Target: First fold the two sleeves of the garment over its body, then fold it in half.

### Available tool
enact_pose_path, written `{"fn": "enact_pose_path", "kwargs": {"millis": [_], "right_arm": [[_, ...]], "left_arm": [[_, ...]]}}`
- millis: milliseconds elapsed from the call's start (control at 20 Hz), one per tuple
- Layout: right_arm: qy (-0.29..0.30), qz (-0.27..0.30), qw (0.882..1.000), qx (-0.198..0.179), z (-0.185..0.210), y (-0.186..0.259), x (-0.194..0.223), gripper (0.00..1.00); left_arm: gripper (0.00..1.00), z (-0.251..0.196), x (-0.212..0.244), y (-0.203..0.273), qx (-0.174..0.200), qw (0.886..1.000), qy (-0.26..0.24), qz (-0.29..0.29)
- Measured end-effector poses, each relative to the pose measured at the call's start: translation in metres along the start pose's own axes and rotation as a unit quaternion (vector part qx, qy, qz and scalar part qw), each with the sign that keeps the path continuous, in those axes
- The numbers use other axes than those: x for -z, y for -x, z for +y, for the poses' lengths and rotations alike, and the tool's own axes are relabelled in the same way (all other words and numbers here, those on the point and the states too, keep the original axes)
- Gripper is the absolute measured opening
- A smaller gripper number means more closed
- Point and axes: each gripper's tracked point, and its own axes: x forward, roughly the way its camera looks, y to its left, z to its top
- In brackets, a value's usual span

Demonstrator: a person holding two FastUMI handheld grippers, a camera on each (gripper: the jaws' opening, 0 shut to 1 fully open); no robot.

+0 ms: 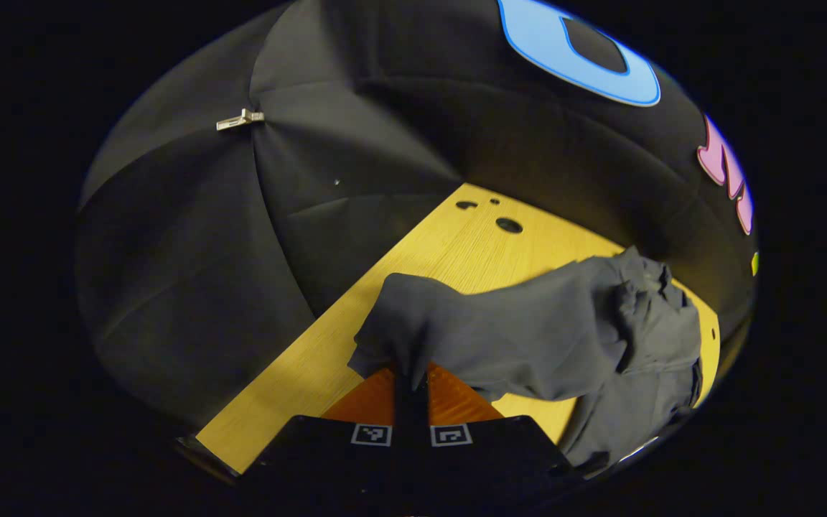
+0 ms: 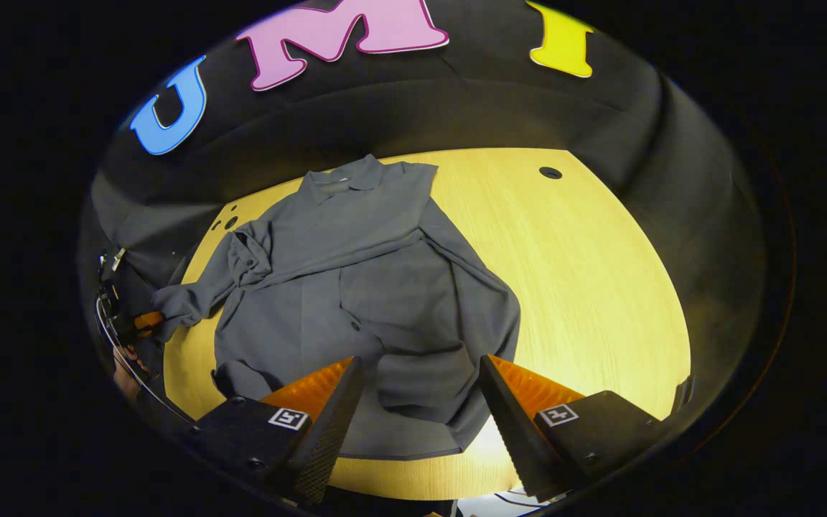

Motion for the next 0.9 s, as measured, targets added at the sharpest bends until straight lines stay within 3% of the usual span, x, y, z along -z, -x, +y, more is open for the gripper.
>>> {"fn": "enact_pose_path", "kwargs": {"millis": [150, 450, 900], "right_arm": [[0.002, 0.002, 1.0, -0.008, -0.001, -0.007, -0.002, 0.99], [-0.006, 0.007, 1.0, -0.02, -0.02, -0.015, -0.011, 0.99], [0.017, 0.019, 0.999, -0.043, -0.035, -0.028, -0.024, 1.0]], "left_arm": [[0.05, -0.02, -0.037, 0.014, 0.006, 0.999, 0.006, -0.042], [0.05, -0.109, -0.087, 0.044, 0.051, 0.994, -0.017, -0.09], [0.05, -0.261, -0.086, 0.081, 0.139, 0.985, -0.018, -0.104]]}}
